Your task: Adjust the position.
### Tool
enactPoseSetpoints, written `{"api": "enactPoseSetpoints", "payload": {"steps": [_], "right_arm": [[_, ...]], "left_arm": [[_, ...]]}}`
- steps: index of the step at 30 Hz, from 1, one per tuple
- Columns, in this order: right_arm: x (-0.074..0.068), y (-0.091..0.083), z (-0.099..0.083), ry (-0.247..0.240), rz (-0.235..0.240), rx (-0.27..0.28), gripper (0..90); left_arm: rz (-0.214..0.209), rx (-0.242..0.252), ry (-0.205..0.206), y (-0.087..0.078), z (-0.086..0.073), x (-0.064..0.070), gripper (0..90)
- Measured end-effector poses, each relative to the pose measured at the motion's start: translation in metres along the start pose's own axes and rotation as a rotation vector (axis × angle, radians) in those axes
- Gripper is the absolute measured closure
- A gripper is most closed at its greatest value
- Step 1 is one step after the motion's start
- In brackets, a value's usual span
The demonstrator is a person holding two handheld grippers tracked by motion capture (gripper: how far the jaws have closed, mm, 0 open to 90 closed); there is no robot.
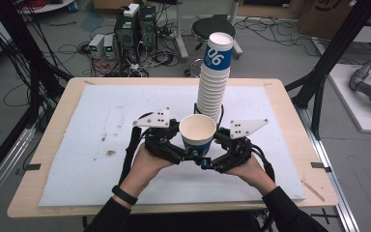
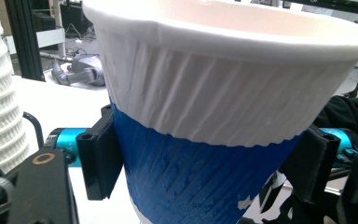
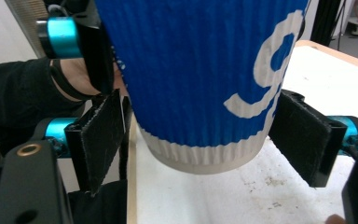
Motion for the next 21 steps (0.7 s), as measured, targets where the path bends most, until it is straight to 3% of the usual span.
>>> {"api": "enactPoseSetpoints", "payload": {"steps": [3, 13, 21], "right_arm": [[0.0007, -0.0002, -0.0004, -0.001, -0.001, -0.001, 28.7], [0.0017, -0.0006, -0.0011, 0.002, 0.003, -0.003, 29.9], [0.0026, -0.0019, -0.0019, 0.007, -0.002, -0.004, 30.0]], "left_arm": [[-0.002, 0.000, -0.004, 0.0009, -0.0010, -0.0004, 24.4], [0.007, -0.003, -0.012, 0.0018, -0.0007, 0.0002, 22.8], [0.020, 0.003, -0.002, 0.0016, 0.0029, 0.0037, 14.3]]}}
Point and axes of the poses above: each handheld gripper's, and its own axes: y roughly forward along the jaws, z roughly out of its top, x roughly to its right, the point moved 1 cm from there along y, roughly forward along the jaws, and after that the axes turned 6 degrees about -y, right-handed, at the moved point
